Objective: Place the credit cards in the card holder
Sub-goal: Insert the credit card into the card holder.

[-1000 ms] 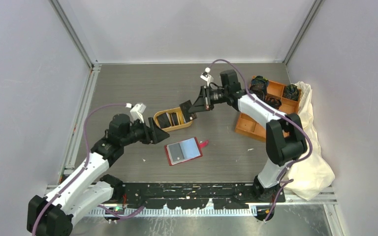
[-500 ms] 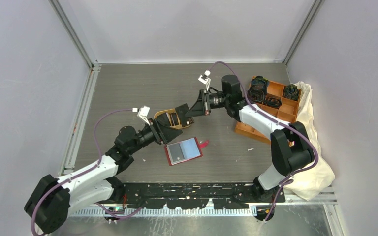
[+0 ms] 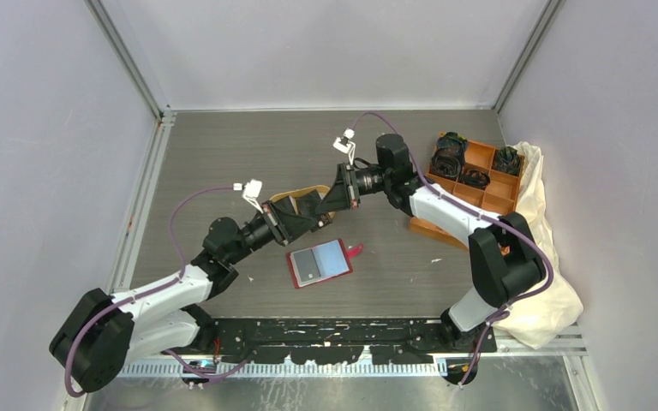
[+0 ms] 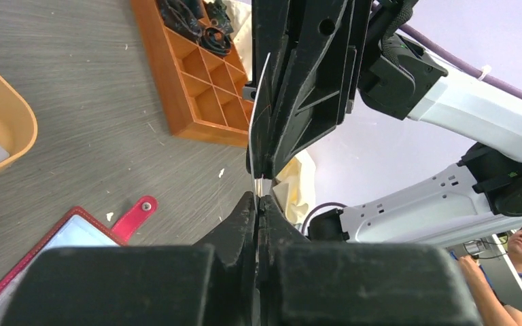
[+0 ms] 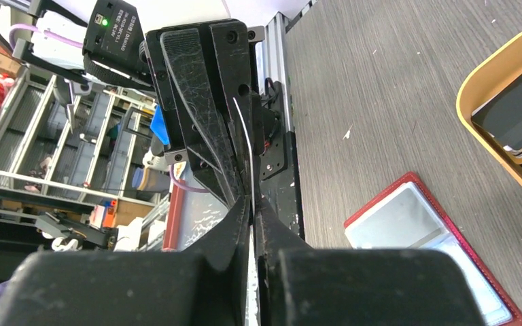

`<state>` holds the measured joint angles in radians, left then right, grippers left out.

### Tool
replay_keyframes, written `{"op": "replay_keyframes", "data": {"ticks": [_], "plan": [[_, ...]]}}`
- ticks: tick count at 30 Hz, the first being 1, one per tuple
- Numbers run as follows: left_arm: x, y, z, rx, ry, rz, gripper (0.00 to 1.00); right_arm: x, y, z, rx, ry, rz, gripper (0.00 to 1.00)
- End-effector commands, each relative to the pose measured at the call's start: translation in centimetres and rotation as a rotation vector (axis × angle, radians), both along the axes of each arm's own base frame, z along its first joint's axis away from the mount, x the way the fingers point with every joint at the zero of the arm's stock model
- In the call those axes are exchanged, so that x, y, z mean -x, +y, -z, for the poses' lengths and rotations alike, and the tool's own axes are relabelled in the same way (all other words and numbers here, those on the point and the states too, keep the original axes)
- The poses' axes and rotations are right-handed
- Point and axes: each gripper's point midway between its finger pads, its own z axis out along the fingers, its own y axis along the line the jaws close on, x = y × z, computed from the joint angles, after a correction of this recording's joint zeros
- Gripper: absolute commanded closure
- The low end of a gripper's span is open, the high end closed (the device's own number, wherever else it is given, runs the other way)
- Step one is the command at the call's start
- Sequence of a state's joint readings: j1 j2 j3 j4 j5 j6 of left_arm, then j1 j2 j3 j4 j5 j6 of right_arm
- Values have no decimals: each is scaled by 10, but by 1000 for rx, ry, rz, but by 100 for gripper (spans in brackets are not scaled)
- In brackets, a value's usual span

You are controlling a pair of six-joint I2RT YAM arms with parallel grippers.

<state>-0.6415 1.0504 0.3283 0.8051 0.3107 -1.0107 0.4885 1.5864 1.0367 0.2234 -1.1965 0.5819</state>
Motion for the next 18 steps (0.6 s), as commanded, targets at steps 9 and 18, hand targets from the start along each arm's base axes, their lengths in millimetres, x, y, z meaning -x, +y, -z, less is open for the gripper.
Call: {"op": "replay_keyframes", "data": {"ticks": [9,18], "plan": [[32,-4,8,-172,-195,177,100,14,-31,0,86,-371,-70,55],[56,-12,18,-209,-274,349,100,30,-32,8,23,-381,-146,47]]}}
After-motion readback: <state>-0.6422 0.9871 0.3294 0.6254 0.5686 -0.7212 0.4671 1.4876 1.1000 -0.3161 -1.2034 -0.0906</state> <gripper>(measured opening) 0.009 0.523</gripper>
